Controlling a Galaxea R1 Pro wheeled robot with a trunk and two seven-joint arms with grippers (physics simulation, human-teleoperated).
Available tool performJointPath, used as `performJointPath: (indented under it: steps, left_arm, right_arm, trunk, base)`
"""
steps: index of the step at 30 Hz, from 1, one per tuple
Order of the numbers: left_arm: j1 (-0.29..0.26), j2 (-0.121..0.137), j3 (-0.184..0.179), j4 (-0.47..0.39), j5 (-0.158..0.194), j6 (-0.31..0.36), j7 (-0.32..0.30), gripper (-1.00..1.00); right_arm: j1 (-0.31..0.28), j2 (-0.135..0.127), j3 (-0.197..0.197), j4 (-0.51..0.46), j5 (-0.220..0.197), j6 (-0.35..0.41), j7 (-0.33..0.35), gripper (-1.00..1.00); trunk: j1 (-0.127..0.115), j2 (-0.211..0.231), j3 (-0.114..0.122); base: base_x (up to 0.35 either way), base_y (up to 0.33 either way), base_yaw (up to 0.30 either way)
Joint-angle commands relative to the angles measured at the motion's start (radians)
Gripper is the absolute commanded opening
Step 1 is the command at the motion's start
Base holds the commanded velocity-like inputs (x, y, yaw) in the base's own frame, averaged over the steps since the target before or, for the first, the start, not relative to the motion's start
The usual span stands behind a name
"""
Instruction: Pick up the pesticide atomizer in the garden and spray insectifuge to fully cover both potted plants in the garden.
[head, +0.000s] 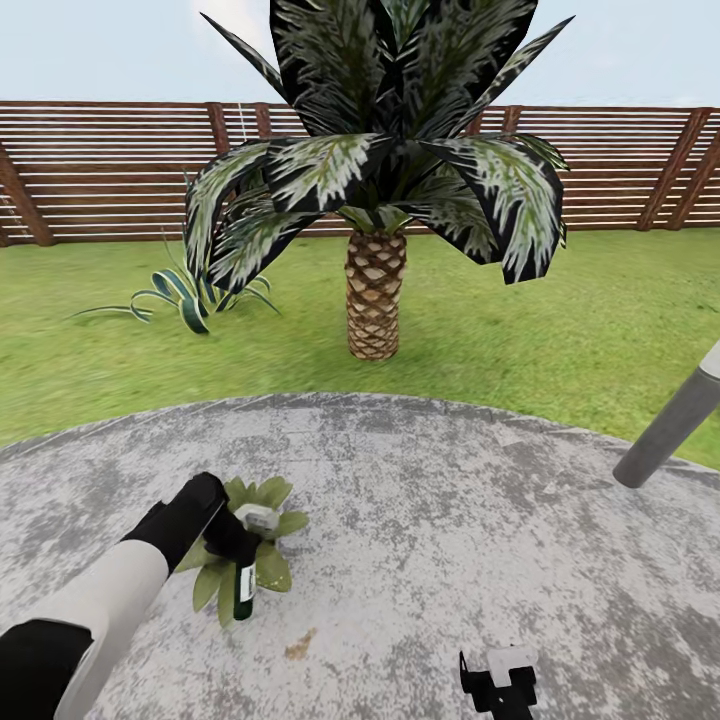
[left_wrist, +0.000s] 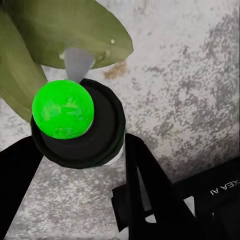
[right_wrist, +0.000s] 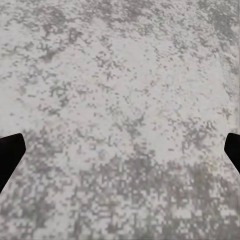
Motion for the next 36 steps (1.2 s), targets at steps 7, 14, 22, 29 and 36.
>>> performJointPath:
  steps: [7, 14, 22, 29, 36]
  left_arm:
    - [0.010, 0.010, -0.007, 0.007, -0.010, -0.007, -0.015, -1.00]
    - [0.020, 0.002, -0.003, 0.040, -0.011, -0.012, -0.015, -1.00]
    - [0.011, -0.062, -0.028, 0.044, -0.011, -0.004, -0.015, -1.00]
    - [0.043, -0.047, -0.030, 0.051, -0.011, -0.012, -0.015, -1.00]
    - [0.098, -0.039, -0.030, 0.079, -0.015, -0.019, -0.013, -1.00]
  right_arm:
    - [0.001, 0.001, 0.009, 0.029, -0.006, -0.004, -0.007, 1.00]
    - [0.002, 0.002, 0.009, 0.031, -0.006, -0.004, -0.007, 1.00]
    - [0.002, 0.002, 0.009, 0.031, -0.006, -0.004, -0.007, 1.00]
    - [0.002, 0.003, 0.009, 0.032, -0.006, -0.004, -0.007, 1.00]
    - [0.002, 0.002, 0.009, 0.032, -0.006, -0.004, -0.007, 1.00]
  trunk:
    - [0.000, 0.000, -0.001]
    - [0.000, 0.000, -0.001]
    - [0.000, 0.000, -0.001]
    - [0.000, 0.000, -0.001]
    - [0.000, 0.000, -0.001]
  base:
    - [0.000, 0.000, 0.000]
    - [0.000, 0.000, 0.000]
    - [0.000, 0.000, 0.000]
    - [0.000, 0.000, 0.000]
    - [0.000, 0.000, 0.000]
